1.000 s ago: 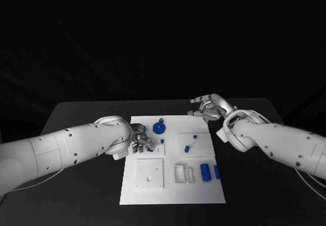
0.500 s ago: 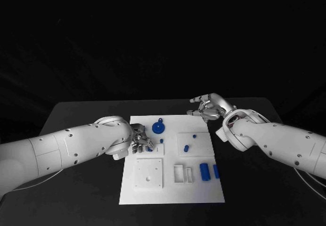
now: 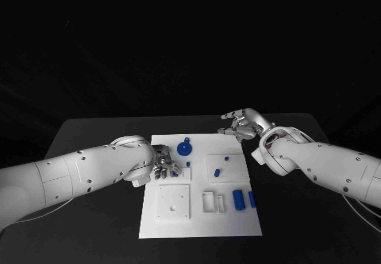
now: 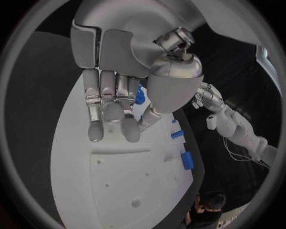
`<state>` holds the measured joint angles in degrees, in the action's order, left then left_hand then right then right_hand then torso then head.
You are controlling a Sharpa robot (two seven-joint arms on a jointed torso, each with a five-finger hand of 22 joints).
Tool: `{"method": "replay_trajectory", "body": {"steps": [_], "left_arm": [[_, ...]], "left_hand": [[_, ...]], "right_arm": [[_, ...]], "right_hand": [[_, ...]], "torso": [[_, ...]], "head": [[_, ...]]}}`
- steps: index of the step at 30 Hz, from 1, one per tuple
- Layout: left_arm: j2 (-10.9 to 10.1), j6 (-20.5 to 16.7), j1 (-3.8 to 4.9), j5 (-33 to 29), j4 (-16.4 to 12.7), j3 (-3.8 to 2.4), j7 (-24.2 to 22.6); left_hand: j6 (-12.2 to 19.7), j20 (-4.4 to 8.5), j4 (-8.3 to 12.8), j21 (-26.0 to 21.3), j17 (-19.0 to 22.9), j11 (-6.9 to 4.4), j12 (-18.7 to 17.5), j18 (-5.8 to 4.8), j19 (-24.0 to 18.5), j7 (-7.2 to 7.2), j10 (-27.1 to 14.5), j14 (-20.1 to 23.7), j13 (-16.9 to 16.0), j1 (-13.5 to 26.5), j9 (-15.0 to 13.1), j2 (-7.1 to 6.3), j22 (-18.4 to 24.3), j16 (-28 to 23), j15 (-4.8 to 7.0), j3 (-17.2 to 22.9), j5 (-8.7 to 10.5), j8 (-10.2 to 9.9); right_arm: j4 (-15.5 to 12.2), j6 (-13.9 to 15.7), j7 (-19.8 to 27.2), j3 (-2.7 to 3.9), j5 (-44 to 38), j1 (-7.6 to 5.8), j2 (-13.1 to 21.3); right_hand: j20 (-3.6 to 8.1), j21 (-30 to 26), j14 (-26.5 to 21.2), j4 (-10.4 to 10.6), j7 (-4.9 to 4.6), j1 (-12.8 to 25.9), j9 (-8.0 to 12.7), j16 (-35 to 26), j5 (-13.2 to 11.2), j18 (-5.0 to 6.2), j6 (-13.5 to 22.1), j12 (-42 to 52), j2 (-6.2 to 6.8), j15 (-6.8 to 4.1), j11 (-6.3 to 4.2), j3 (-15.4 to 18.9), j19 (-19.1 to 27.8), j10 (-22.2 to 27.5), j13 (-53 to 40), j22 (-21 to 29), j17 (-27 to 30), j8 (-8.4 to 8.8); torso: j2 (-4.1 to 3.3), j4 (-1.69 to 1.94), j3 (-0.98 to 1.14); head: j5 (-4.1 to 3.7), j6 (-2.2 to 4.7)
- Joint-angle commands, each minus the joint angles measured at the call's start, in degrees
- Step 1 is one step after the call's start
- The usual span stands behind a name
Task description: Assemble the parts on the task board
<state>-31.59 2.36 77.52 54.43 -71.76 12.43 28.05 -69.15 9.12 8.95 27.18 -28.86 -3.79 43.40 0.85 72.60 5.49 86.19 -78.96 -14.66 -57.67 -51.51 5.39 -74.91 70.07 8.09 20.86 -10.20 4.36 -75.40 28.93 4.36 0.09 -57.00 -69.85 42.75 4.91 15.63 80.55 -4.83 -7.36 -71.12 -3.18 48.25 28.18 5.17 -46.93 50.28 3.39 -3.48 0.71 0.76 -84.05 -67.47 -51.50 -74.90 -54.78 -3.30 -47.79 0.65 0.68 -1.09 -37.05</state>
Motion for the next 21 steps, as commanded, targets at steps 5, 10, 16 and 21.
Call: {"method": "replay_trajectory", "body": {"steps": [5, 10, 16, 21], "left_arm": [[0.29, 0.51, -0.41, 0.12, 0.10, 0.22, 0.64], [0.31, -0.09, -0.44, 0.12, 0.26, 0.22, 0.66], [0.25, -0.50, -0.45, 0.12, 0.42, 0.22, 0.62], [0.17, -0.75, -0.46, 0.12, 0.45, 0.23, 0.60]], "left_hand": [[-14.65, 0.03, -2.72, 0.01, -0.04, -2.61, 0.49, -0.85, 0.32, -9.70, 0.57, -0.68, 0.29, -0.36, -0.19, -0.46, -0.99, 0.02, 0.31, -3.80, 7.19, -0.11], [-14.49, 0.22, -5.12, -0.14, -0.05, -2.67, 0.21, -0.85, 0.24, -9.69, 0.57, -0.44, 0.63, 1.40, -0.15, -3.36, -0.96, -0.20, 0.48, -7.96, 7.49, -0.24], [-14.42, -0.04, -8.02, -0.62, 0.00, -2.55, 0.05, -0.85, 0.23, -9.65, 0.57, -0.30, 0.93, -1.59, 0.10, -2.08, -0.99, -0.41, 0.29, -18.31, 6.69, -0.22], [-14.40, -0.06, -8.78, -0.72, 0.01, -2.50, 0.04, -0.85, 0.22, -9.62, 0.57, -0.27, 0.97, -1.74, 0.16, -2.80, -1.02, -0.47, 0.26, -19.34, 6.84, -0.22]], "right_arm": [[0.04, -0.53, 0.37, 0.02, 0.02, 0.00, -0.03], [0.06, -0.53, 0.39, 0.02, 0.05, 0.00, -0.02], [0.10, -0.52, 0.41, 0.02, 0.09, 0.01, 0.02], [0.17, -0.52, 0.46, 0.02, 0.13, 0.01, -0.01]], "right_hand": [[-0.33, -0.39, -0.17, -0.16, 0.01, 0.09, 0.00, -0.16, 0.18, 0.66, -0.19, 0.14, -0.49, -0.06, -0.17, -0.02, -1.78, 0.30, 0.05, -1.78, -0.02, 0.15], [-0.33, -0.39, -0.17, -0.16, 0.01, 0.09, 0.00, -0.16, 0.18, 0.66, -0.19, 0.14, -0.49, -0.06, -0.17, -0.02, -1.78, 0.30, 0.05, -1.78, -0.02, 0.15], [-0.33, -0.39, -0.17, -0.16, 0.01, 0.09, 0.00, -0.16, 0.18, 0.66, -0.19, 0.14, -0.49, -0.06, -0.17, -0.02, -1.78, 0.30, 0.05, -1.78, -0.02, 0.15], [-0.33, -0.72, -0.21, -0.15, 0.00, 0.29, 0.01, -0.24, 0.21, 0.66, 0.03, 0.05, -0.41, -0.06, -0.16, -0.10, -1.78, 0.36, 0.15, -1.73, 0.03, 0.15]], "torso": [[0.01, -0.02, 0.00], [0.03, 0.01, -0.01], [0.03, 0.04, -0.04], [0.03, 0.04, -0.07]], "head": [[-0.21, -0.07], [-0.41, -0.03], [-0.51, -0.05], [-0.49, -0.01]]}}
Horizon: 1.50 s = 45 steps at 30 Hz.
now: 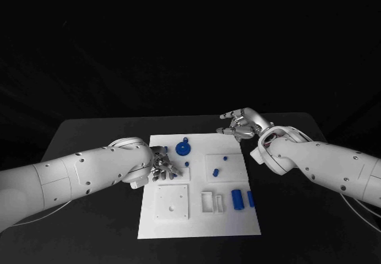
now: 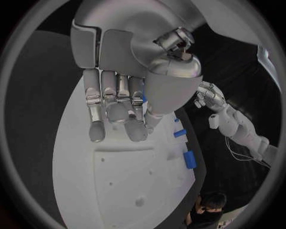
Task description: Assemble the parts on the task board
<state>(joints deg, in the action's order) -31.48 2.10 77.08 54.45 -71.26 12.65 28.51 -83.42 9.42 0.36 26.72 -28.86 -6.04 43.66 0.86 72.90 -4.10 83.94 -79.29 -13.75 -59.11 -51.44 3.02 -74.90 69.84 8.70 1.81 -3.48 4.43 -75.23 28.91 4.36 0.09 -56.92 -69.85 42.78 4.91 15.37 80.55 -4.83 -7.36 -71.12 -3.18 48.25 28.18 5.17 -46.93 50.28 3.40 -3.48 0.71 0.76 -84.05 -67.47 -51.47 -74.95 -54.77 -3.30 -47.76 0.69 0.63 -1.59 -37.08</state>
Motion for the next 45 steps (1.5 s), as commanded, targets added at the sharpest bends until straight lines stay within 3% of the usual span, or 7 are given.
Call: {"method": "replay_trajectory", "body": {"steps": [1, 10, 22, 25, 32, 37, 45], "left_arm": [[0.03, -0.54, -0.02, 0.11, -0.05, 0.00, 0.14], [-0.54, -1.03, -0.06, 0.11, -0.03, -0.02, -0.03], [-1.32, -2.66, -0.06, -3.74, -0.35, -0.31, -1.55], [-1.71, -2.63, -0.05, -4.77, -0.64, -0.51, -1.86], [-2.74, -2.26, -0.01, -6.72, -0.82, -1.80, -2.76], [-3.61, -1.26, 0.17, -7.66, -0.47, -3.28, -3.34], [-4.05, -0.03, 1.37, -8.12, 1.94, -4.84, -3.54]], "left_hand": [[-0.12, -0.37, -0.19, -0.26, 0.01, -0.25, -0.22, -0.86, -0.09, -0.03, 2.82, 0.06, 0.06, -0.30, 0.08, -0.43, -1.03, -0.24, -0.35, -0.28, 0.12, -0.29], [-0.17, -0.38, -2.10, -0.42, 0.02, -0.18, -0.36, -0.86, -0.10, -0.01, 2.83, 0.10, 0.18, -0.46, 0.23, -2.07, -1.01, -0.35, -0.37, 0.42, 0.17, -0.31], [2.94, -0.33, -15.07, -1.63, 0.23, 0.58, -1.71, -0.86, -0.39, 1.30, 2.86, 0.75, 1.18, -0.07, 6.44, -12.26, -0.80, -1.77, -0.44, 3.87, 0.70, -0.98], [3.62, -0.44, -16.77, -2.26, -0.07, 0.78, -2.04, -0.86, -0.41, 1.87, 2.64, 1.05, 1.41, -2.09, 13.60, -12.08, -0.83, -1.97, -0.59, 0.17, 0.75, -0.88], [4.79, -0.54, -16.20, -3.44, 0.22, 1.13, -4.13, -0.86, -0.76, 2.34, 2.59, 1.99, 1.93, -2.02, 17.08, -11.66, -0.66, -3.27, -0.71, -0.12, 0.71, -0.76], [9.65, -1.84, -9.09, -7.36, 3.07, 2.09, -11.10, -0.86, -1.64, 4.20, 2.38, 3.75, 3.21, -1.58, 26.14, -7.81, 1.25, -6.63, -2.17, -0.89, -0.37, -0.77], [12.16, -2.20, -3.85, -11.11, 5.45, 2.73, -14.60, -0.84, -0.15, 5.30, 2.07, 3.74, 2.40, -1.32, 34.07, -3.97, 1.70, -7.91, -2.59, -3.45, -2.46, -0.69]], "right_arm": [[0.01, -0.50, 0.47, 0.02, 0.06, 0.01, -0.04], [0.12, -0.44, 0.56, 0.02, 0.14, 0.01, -0.01], [0.50, -0.41, 0.71, 0.02, 0.35, 0.03, -0.10], [0.60, -0.40, 0.74, 0.02, 0.44, 0.03, -0.09], [0.74, -0.42, 0.77, 0.02, 0.58, 0.04, -0.05], [0.92, -0.41, 0.77, 0.02, 0.63, 0.04, 0.00], [1.11, -0.41, 0.75, 0.02, 0.51, 0.04, 0.04]], "right_hand": [[-0.33, -0.46, -0.21, -0.15, 0.00, 0.29, 0.01, -0.24, 0.21, 0.66, 0.03, 0.05, -0.42, -0.06, -0.16, -0.10, -1.78, 0.36, 0.11, -1.69, 0.02, 0.15], [-0.33, -0.46, -0.21, -0.15, 0.00, 0.29, 0.01, -0.24, 0.21, 0.66, 0.03, 0.05, -0.42, -0.06, -0.16, -0.10, -1.78, 0.36, 0.11, -1.69, 0.02, 0.15], [-0.33, -0.53, -0.20, -0.06, -0.01, 0.39, 0.01, -0.23, 0.28, 0.66, 0.08, 0.01, -0.44, -0.06, -0.15, -0.11, -1.82, 0.39, 0.17, -1.69, 0.02, 0.15], [-0.33, -0.53, -0.20, -0.06, -0.01, 0.39, 0.01, -0.23, 0.28, 0.66, 0.08, 0.01, -0.44, -0.06, -0.15, -0.11, -1.82, 0.39, 0.17, -1.69, 0.02, 0.15], [-0.33, -0.53, -0.20, -0.06, -0.01, 0.39, 0.01, -0.23, 0.28, 0.66, 0.08, 0.01, -0.44, -0.06, -0.15, -0.11, -1.82, 0.39, 0.17, -1.69, 0.02, 0.15], [-0.33, -0.53, -0.20, -0.06, -0.01, 0.39, 0.01, -0.23, 0.28, 0.66, 0.08, 0.01, -0.44, -0.06, -0.15, -0.11, -1.82, 0.39, 0.17, -1.69, 0.02, 0.15], [-0.33, -0.53, -0.20, -0.06, -0.01, 0.39, 0.01, -0.23, 0.28, 0.66, 0.08, 0.01, -0.44, -0.06, -0.15, -0.11, -1.82, 0.39, 0.17, -1.69, 0.02, 0.15]], "torso": [[0.00, 0.00, -0.02], [0.01, 0.00, -0.05], [0.02, 0.02, -0.06], [0.02, 0.04, -0.06], [0.04, 0.04, -0.01], [0.03, 0.04, -0.01], [-0.04, -0.02, 0.03]], "head": [[0.02, 0.02], [-0.02, 0.00], [0.03, 0.18], [0.14, 0.23], [0.32, 0.54], [0.36, 0.82], [0.61, 1.27]]}}
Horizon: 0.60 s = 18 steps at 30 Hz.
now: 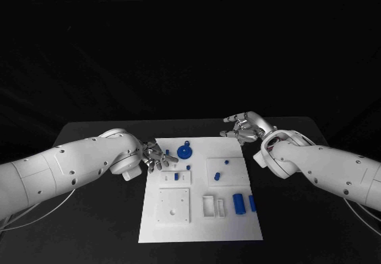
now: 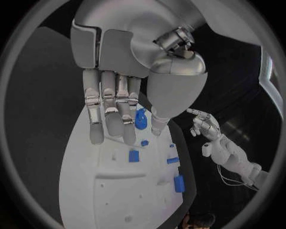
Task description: Assemble the parts on the task board
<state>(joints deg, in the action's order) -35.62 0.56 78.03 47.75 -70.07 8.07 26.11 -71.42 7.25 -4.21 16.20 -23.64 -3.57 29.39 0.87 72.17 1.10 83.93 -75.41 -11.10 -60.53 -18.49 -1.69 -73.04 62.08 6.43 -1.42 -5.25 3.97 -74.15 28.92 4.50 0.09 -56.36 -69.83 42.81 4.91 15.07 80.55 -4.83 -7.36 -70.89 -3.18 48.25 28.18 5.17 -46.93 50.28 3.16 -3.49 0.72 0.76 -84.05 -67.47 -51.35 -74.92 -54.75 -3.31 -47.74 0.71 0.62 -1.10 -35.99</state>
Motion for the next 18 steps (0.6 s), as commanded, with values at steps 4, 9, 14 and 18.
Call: {"method": "replay_trajectory", "body": {"steps": [4, 9, 14, 18], "left_arm": [[0.61, 2.08, 0.98, -1.47, 2.76, -0.59, -1.03], [1.58, 2.60, 1.48, -1.00, 5.72, -0.77, -0.92], [2.80, 3.48, 1.91, 0.88, 8.69, -0.84, -0.70], [4.11, 4.81, 2.22, 2.05, 11.35, -0.86, -0.43]], "left_hand": [[3.11, -0.41, 1.33, -1.79, 0.68, 0.77, -1.10, -0.57, 0.83, 1.05, 1.80, 0.01, -0.38, 0.10, 4.11, 1.27, -0.59, -0.51, -0.71, -0.98, -2.01, -0.05], [3.73, -0.48, 1.47, -2.34, 0.80, 0.89, -1.51, -0.52, 0.98, 1.25, 1.45, 0.09, -0.40, -0.04, 4.98, 0.97, -0.88, -0.58, -0.77, -1.20, -6.00, -0.15], [3.75, -0.51, 1.18, -2.72, 0.84, 0.92, -1.64, -0.51, 1.07, 1.26, 1.32, 0.13, -0.48, -0.06, 4.93, 0.82, -1.13, -0.57, -0.80, -1.13, -7.06, -0.13], [4.16, -0.66, -0.10, -3.82, 1.03, 1.00, -1.70, -0.42, 1.35, 1.35, 1.10, 0.27, -0.83, -0.34, 4.43, 0.33, -2.07, -0.53, -0.89, -0.65, -6.79, -0.06]], "right_arm": [[0.13, -0.42, 0.60, 0.02, -0.06, 0.02, -0.03], [0.21, -0.42, 0.60, 0.02, -0.06, 0.02, -0.10], [0.26, -0.37, 0.61, 0.02, -0.05, 0.02, -0.11], [0.23, -0.34, 0.61, 0.02, -0.05, 0.01, -0.11]], "right_hand": [[-0.33, -0.13, -0.18, -0.05, -0.02, 0.13, 0.02, -0.23, 0.39, 0.66, 0.25, 0.08, -0.22, -0.06, -0.15, -0.10, -1.86, 0.35, 0.03, -1.77, 0.00, 0.17], [-0.33, -0.13, -0.18, -0.05, -0.02, 0.13, 0.02, -0.23, 0.39, 0.66, 0.25, 0.08, -0.22, -0.06, -0.15, -0.10, -1.86, 0.35, 0.03, -1.77, 0.00, 0.17], [-0.33, -0.13, -0.18, -0.05, -0.02, 0.13, 0.02, -0.23, 0.39, 0.66, 0.25, 0.08, -0.22, -0.06, -0.15, -0.10, -1.86, 0.35, 0.03, -1.77, 0.00, 0.17], [-0.33, 0.08, -0.12, -0.05, -0.01, 0.12, 0.02, -0.12, 0.51, 0.66, 0.21, 0.15, -0.20, -0.06, -0.16, -0.15, -1.89, 0.27, -0.02, -1.83, -0.08, 0.16]], "torso": [[-0.06, -0.05, 0.02], [-0.14, -0.20, 0.02], [-0.13, -0.16, 0.00], [-0.23, -0.18, 0.00]], "head": [[0.19, 0.36], [0.26, 0.46], [0.07, 0.41], [-0.01, 0.44]]}}
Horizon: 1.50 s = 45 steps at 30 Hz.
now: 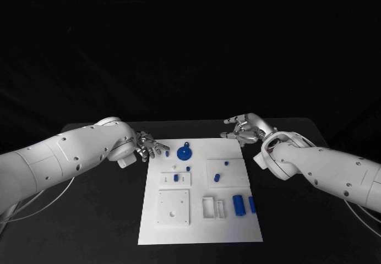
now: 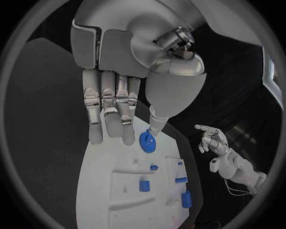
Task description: Assemble the parts on the task board
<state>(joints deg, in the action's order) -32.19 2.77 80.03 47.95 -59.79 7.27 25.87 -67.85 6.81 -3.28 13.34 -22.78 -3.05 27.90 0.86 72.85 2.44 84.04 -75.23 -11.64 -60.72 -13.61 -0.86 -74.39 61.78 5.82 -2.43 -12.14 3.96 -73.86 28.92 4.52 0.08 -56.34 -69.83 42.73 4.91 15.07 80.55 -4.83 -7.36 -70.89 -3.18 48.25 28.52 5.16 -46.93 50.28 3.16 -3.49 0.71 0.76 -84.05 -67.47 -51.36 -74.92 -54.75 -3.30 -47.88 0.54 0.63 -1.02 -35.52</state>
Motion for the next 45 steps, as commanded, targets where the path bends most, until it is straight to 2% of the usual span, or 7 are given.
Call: {"method": "replay_trajectory", "body": {"steps": [1, 10, 15, 21, 34, 41, 45], "left_arm": [[1.05, 2.84, 0.27, 2.01, 1.72, -0.07, -0.18], [4.19, 4.90, 0.41, 2.48, 6.71, -0.08, -0.43], [5.55, 5.97, 0.40, 2.52, 8.71, -0.07, -0.59], [6.90, 6.93, 0.34, 2.51, 10.70, -0.04, -0.86], [8.88, 8.62, 0.11, 2.13, 13.49, 0.00, -1.33], [9.57, 9.88, -0.21, 2.10, 14.59, 0.05, -1.36], [9.91, 10.10, -0.40, 2.10, 15.14, 0.07, -1.39]], "left_hand": [[0.74, -0.20, -1.03, -1.02, 0.18, 0.49, -0.22, -0.43, 0.68, 0.06, 0.98, 0.12, -0.29, -0.12, -0.41, -0.46, -0.76, -0.23, -0.28, 0.35, 0.15, -0.16], [1.99, -0.31, -1.07, -1.57, 0.21, 0.70, -0.29, -0.44, 0.70, 0.40, 0.69, 0.38, -0.31, 0.18, 0.06, -0.03, -1.06, -0.17, -0.43, 0.16, 1.06, -0.19], [2.11, -0.35, -1.05, -1.78, 0.22, 0.74, -0.27, -0.42, 0.72, 0.44, 0.54, 0.48, -0.34, 0.28, 0.15, 0.21, -1.16, -0.11, -0.47, 0.06, 1.19, -0.17], [2.44, -0.41, -0.83, -2.02, 0.22, 0.83, -0.22, -0.40, 0.77, 0.54, 0.30, 0.59, -0.37, 0.34, 0.30, 0.61, -1.29, 0.01, -0.53, -0.20, 1.33, -0.17], [2.40, -0.45, 0.81, -2.64, 0.35, 0.88, 0.02, -0.44, 0.92, 0.55, 0.01, 0.84, -0.41, 0.03, 0.56, 2.80, -1.44, 0.23, -0.57, -1.25, 1.28, -0.15], [1.68, -0.39, 2.59, -2.67, 0.35, 0.83, 0.10, -0.55, 0.83, 0.42, -0.06, 1.04, -0.36, -0.52, 1.02, 4.30, -1.54, 0.49, -0.53, -2.13, 1.11, -0.24], [1.90, -0.42, 2.78, -2.71, 0.41, 0.87, 0.07, -0.54, 0.80, 0.48, -0.12, 1.05, -0.34, -0.76, 1.12, 4.53, -1.48, 0.42, -0.56, -2.04, 1.04, -0.21]], "right_arm": [[-0.07, -0.34, 0.59, 0.02, -0.07, 0.01, -0.03], [-0.09, -0.30, 0.61, 0.03, -0.07, 0.01, -0.16], [-0.18, -0.28, 0.63, 0.03, -0.07, 0.01, -0.18], [-0.36, -0.23, 0.65, 0.03, -0.07, 0.00, -0.16], [-0.55, -0.20, 0.64, 0.07, -0.07, -0.01, -0.22], [-0.53, -0.20, 0.64, 0.08, -0.07, -0.01, -0.31], [-0.55, -0.17, 0.65, 0.09, -0.07, -0.01, -0.36]], "right_hand": [[-0.33, 0.08, -0.12, -0.05, -0.01, 0.12, 0.02, -0.12, 0.18, 0.66, 0.21, 0.15, -0.20, -0.06, -0.16, -0.15, -1.88, 0.27, -0.02, -1.83, -0.08, 0.15], [-0.33, 0.08, -0.12, -0.05, -0.01, 0.12, 0.02, -0.12, 0.18, 0.66, 0.21, 0.15, -0.20, -0.06, -0.16, -0.15, -1.88, 0.27, -0.02, -1.83, -0.08, 0.15], [-0.33, 0.08, -0.12, -0.05, -0.01, 0.12, 0.02, -0.12, 0.18, 0.66, 0.21, 0.15, -0.20, -0.06, -0.16, -0.15, -1.88, 0.27, -0.02, -1.83, -0.08, 0.15], [-0.33, 0.08, -0.12, -0.05, -0.01, 0.12, 0.02, -0.12, 0.18, 0.66, 0.21, 0.15, -0.20, -0.06, -0.16, -0.15, -1.88, 0.27, -0.02, -1.83, -0.08, 0.15], [-0.33, 0.08, -0.12, -0.05, -0.01, 0.12, 0.02, -0.12, 0.18, 0.66, 0.21, 0.15, -0.20, -0.06, -0.16, -0.15, -1.88, 0.27, -0.02, -1.83, -0.08, 0.15], [-0.33, 0.09, -0.11, -0.02, -0.01, 0.12, 0.02, -0.12, 0.22, 0.67, 0.22, 0.17, -0.20, -0.06, -0.17, -0.23, -1.89, 0.24, -0.02, -1.84, -0.08, 0.16], [-0.33, 0.11, -0.09, 0.02, 0.00, 0.12, 0.02, -0.12, 0.28, 0.68, 0.23, 0.19, -0.19, -0.06, -0.18, -0.33, -1.90, 0.20, -0.02, -1.84, -0.08, 0.16]], "torso": [[-0.06, 0.03, -0.01], [-0.09, -0.10, -0.08], [-0.29, -0.27, -0.10], [-0.35, -0.27, -0.10], [-0.33, -0.26, -0.11], [-0.37, -0.20, -0.14], [-0.35, -0.22, -0.15]], "head": [[-0.14, -0.08], [-0.14, -0.22], [-0.11, -0.16], [-0.20, -0.32], [-0.53, -0.74], [-0.64, -0.95], [-0.69, -1.03]]}}
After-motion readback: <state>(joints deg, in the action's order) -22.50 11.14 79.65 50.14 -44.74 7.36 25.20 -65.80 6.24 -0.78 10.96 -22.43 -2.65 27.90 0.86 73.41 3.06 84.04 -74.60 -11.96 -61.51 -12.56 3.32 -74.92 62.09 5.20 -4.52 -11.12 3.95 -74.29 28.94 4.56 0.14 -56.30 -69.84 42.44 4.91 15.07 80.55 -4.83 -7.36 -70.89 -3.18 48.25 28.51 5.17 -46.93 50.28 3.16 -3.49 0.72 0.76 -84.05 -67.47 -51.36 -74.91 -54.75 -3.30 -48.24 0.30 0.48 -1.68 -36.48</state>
